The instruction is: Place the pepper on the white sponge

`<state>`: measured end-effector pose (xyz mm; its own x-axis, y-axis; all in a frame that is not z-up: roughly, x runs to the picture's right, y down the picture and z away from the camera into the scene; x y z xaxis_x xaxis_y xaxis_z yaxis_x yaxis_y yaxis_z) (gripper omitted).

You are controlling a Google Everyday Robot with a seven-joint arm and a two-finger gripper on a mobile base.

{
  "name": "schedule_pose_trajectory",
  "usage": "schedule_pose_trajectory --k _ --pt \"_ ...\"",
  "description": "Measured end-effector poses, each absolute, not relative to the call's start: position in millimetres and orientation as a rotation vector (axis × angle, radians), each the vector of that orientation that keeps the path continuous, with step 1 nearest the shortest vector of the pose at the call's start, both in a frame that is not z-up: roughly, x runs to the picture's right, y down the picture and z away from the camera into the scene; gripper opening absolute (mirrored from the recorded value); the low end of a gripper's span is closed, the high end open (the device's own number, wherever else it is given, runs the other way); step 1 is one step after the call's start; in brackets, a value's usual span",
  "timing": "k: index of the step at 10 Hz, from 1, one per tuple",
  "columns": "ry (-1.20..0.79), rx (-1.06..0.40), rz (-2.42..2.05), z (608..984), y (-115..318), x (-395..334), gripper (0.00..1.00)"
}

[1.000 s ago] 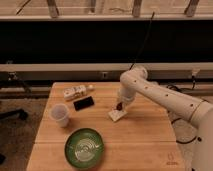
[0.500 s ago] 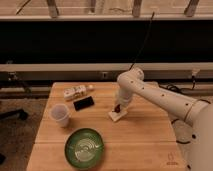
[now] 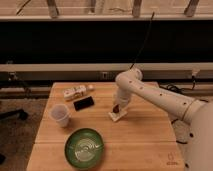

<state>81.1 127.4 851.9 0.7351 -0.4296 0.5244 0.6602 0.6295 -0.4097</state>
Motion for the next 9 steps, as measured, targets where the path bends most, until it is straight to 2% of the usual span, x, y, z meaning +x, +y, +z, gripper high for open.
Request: schedule_pose_trajectory --k 9 --pt "-0.435 -0.646 -0.627 847.5 123.0 85.1 0.80"
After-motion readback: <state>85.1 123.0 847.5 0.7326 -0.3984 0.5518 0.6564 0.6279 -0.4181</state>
